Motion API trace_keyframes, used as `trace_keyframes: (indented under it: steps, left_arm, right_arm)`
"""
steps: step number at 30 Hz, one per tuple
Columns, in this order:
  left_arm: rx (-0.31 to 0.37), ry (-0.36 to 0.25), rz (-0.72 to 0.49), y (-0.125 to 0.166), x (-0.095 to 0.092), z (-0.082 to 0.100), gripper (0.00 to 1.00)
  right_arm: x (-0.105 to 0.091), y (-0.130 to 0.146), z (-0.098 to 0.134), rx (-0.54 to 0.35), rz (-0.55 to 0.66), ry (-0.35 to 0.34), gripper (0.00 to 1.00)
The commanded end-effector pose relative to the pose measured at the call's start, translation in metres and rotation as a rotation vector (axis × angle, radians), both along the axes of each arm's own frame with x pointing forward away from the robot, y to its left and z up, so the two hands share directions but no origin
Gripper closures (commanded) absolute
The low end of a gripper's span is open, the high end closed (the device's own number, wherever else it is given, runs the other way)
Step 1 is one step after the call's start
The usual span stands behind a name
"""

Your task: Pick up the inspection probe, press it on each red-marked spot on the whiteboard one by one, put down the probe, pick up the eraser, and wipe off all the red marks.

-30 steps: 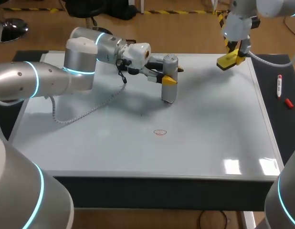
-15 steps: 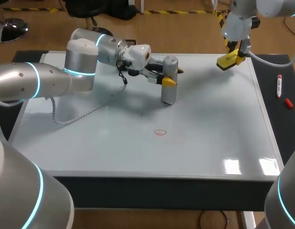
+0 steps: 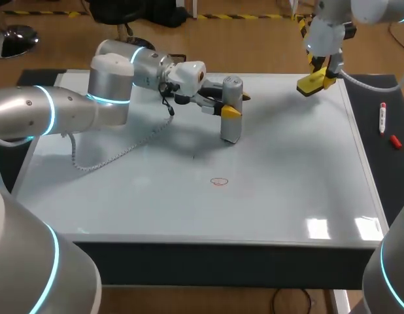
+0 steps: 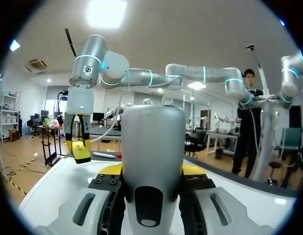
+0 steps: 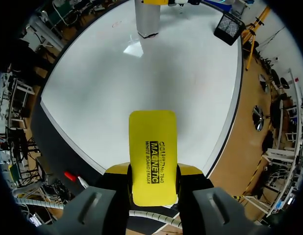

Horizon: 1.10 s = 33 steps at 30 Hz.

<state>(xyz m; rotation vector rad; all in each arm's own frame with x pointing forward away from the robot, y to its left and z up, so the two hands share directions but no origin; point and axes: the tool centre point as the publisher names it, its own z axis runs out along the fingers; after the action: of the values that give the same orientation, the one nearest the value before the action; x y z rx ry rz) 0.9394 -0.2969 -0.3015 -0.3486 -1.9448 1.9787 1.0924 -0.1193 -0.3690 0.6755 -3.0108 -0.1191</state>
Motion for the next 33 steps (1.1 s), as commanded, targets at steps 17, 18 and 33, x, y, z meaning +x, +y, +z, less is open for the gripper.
trace_keyframes:
  steps: [17, 18, 33]
  left_arm:
    - [-0.047, -0.046, 0.019, 0.018, 0.0, 0.038, 1.0]
    - [-0.043, -0.05, 0.027, 0.021, 0.002, 0.04, 1.0]
    - [-0.027, -0.09, 0.147, 0.079, 0.023, 0.059, 1.0]
  right_arm:
    - [0.001, 0.0, 0.001, -0.004, 0.002, 0.002, 1.0]
    - [0.001, 0.0, 0.001, -0.004, 0.002, 0.002, 1.0]
    - [0.001, 0.0, 0.001, -0.004, 0.002, 0.002, 1.0]
